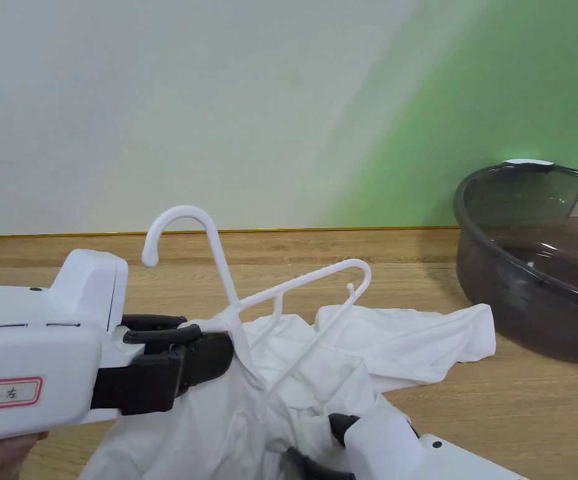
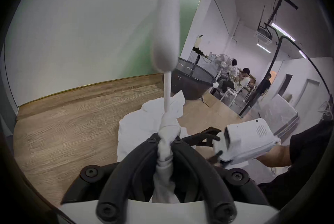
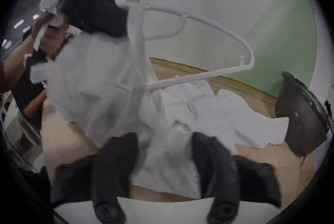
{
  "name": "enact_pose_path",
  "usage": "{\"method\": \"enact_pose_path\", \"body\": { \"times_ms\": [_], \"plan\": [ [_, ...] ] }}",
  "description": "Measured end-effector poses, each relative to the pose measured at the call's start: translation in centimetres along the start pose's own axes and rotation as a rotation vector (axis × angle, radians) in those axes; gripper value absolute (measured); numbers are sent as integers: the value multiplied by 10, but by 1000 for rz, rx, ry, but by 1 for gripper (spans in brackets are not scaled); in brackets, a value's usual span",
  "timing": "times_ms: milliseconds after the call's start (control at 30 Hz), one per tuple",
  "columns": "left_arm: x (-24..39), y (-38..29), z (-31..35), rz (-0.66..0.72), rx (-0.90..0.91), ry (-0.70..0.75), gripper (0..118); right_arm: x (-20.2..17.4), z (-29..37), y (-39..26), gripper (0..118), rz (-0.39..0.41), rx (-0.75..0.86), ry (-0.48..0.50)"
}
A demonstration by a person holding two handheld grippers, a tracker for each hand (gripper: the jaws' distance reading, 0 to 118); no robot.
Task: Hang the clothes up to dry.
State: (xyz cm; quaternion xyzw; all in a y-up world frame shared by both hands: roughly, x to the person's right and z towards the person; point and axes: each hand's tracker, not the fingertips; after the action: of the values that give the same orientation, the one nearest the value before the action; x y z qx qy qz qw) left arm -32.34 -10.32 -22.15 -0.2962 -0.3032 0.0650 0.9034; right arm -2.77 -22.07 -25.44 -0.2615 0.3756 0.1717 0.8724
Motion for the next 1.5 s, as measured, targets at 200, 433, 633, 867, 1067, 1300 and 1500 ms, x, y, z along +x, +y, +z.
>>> {"method": "enact_pose_path", "body": {
  "times_ms": [200, 433, 633, 867, 1067, 1300, 1500],
  "plan": [
    [4, -11, 15, 0, -9, -12, 9, 25, -13, 3, 6, -52, -29, 29],
    [6, -24, 26, -57, -45, -20, 9, 95, 9, 31, 5, -326, 69, -90],
    [12, -28, 25, -102, -66, -19, 9, 135, 28, 59, 5, -392, 138, -87],
    [15, -29, 13, -113, -86, 55, 9, 119, 53, 89, 5, -318, 217, -73],
    [15, -27, 0, -79, -55, 88, 9, 72, 79, 96, 5, -274, 279, 66],
    [12, -12, -2, -41, 41, 96, 9, 1, 87, 74, 5, -268, 245, 242],
    [11, -13, 7, -71, 45, 24, 9, 8, 72, 45, 12, -176, 175, 315]
  ]
}}
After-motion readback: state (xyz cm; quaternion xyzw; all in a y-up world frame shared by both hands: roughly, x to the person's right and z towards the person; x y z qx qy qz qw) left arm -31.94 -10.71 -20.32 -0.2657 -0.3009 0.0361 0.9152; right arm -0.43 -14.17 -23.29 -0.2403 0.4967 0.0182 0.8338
